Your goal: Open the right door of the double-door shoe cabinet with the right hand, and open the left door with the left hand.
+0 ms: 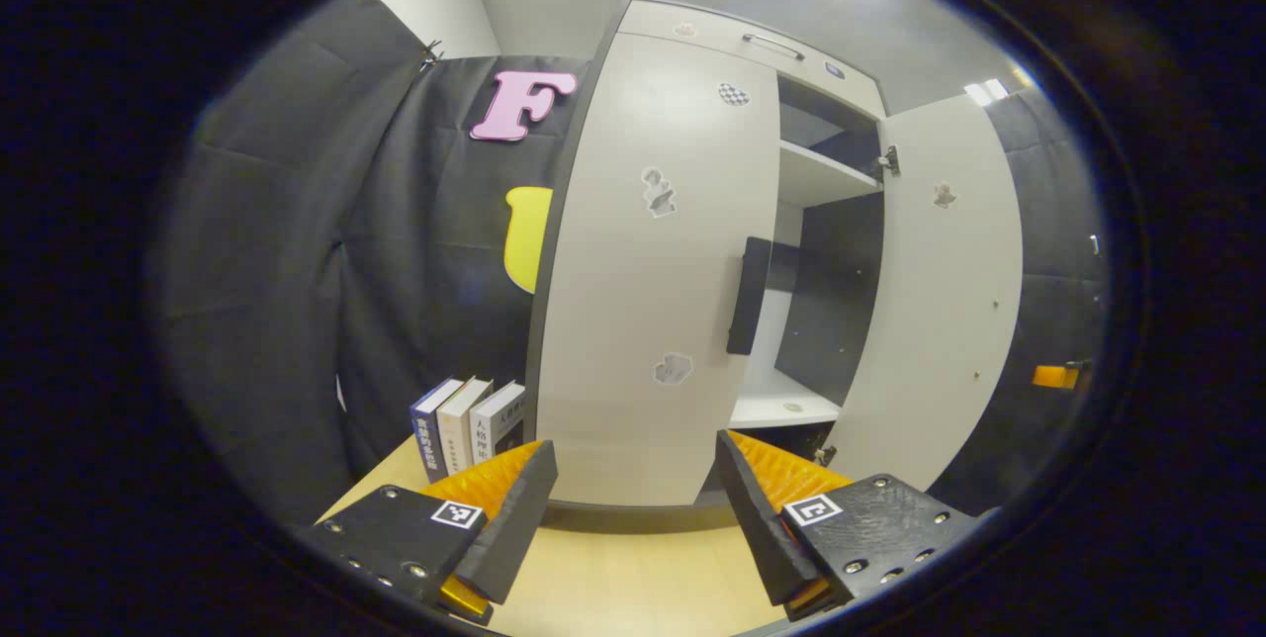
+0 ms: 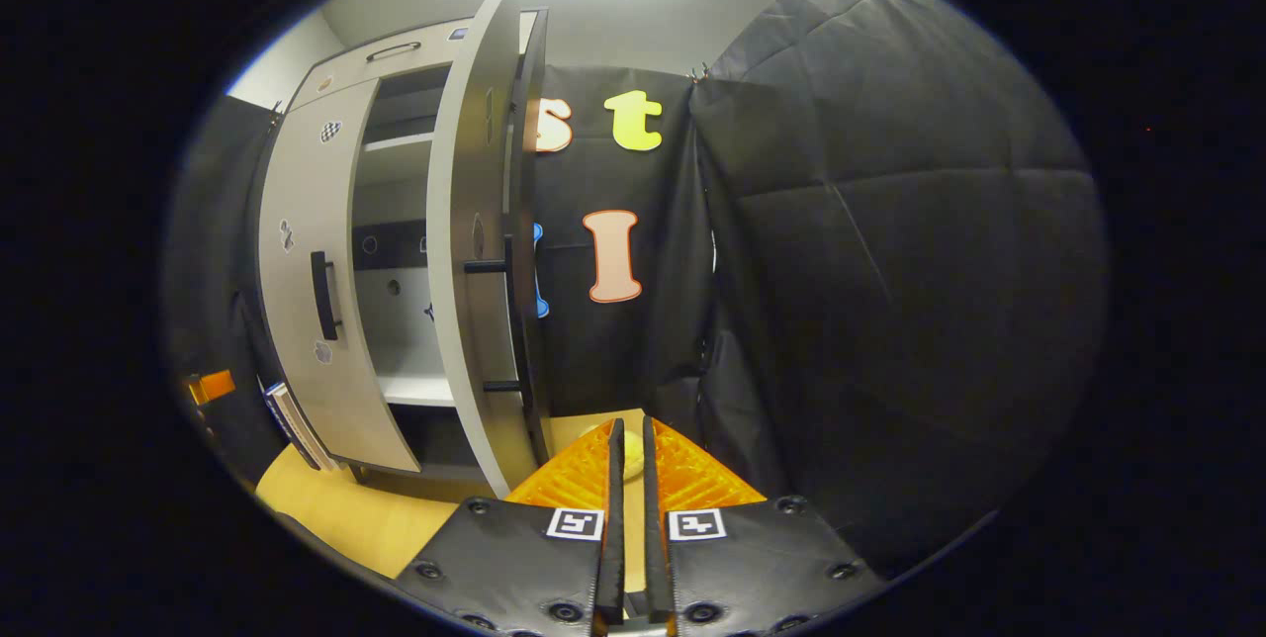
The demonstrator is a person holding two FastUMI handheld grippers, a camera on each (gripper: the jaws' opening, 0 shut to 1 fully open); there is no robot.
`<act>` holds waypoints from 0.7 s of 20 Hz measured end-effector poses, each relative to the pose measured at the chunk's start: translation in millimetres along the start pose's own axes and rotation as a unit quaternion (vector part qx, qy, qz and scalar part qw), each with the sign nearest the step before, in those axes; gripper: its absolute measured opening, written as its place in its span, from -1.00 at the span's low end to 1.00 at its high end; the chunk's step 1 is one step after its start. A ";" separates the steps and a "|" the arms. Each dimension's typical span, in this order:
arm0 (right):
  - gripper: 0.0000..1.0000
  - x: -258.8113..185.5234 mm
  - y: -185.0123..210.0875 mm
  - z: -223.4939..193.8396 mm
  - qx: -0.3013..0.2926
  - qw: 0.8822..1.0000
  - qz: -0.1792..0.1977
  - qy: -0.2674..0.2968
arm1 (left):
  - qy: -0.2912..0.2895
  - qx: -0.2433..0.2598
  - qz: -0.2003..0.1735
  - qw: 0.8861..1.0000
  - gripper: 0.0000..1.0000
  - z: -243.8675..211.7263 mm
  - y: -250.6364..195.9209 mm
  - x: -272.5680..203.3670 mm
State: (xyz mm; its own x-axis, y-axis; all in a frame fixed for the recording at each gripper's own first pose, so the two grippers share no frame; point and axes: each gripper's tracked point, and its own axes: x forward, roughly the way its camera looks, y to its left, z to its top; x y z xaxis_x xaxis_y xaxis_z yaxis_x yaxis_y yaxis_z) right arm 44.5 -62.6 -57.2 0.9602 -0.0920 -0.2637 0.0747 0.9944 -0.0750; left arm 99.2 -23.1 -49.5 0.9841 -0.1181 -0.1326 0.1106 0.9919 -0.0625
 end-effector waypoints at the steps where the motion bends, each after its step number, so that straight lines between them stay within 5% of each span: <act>1: -0.70 1.9 -8.1 0.1 -0.020 1.000 -0.012 0.004 | -0.008 0.002 -0.006 1.000 0.87 9.0 -5.5 8.8; 2: -0.38 -0.2 -12.2 -0.5 -0.038 0.999 -0.020 0.005 | -0.017 0.005 -0.010 1.000 0.88 17.7 -10.8 17.3; 3: -0.29 -1.2 -16.8 0.7 -0.053 0.998 -0.028 0.004 | -0.026 0.009 -0.009 1.000 0.89 27.1 -15.3 25.8; 7: 0.96 8.6 -1.0 12.2 -0.026 1.000 0.008 -0.011 | -0.042 0.006 -0.011 0.999 0.88 50.4 -45.0 65.7; 14: 0.98 64.0 -26.4 41.0 -0.029 0.998 0.008 -0.055 | -0.042 0.022 -0.014 0.999 0.89 68.6 -96.1 136.6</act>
State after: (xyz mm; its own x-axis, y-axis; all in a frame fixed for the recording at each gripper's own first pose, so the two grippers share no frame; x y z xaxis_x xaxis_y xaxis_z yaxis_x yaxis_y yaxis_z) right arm 115.0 -92.5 -32.7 0.9851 -0.0668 -0.1588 0.0465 0.9907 -0.1279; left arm 232.5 -131.3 6.3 0.9886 -0.1425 -0.0480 0.1416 0.9897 -0.0218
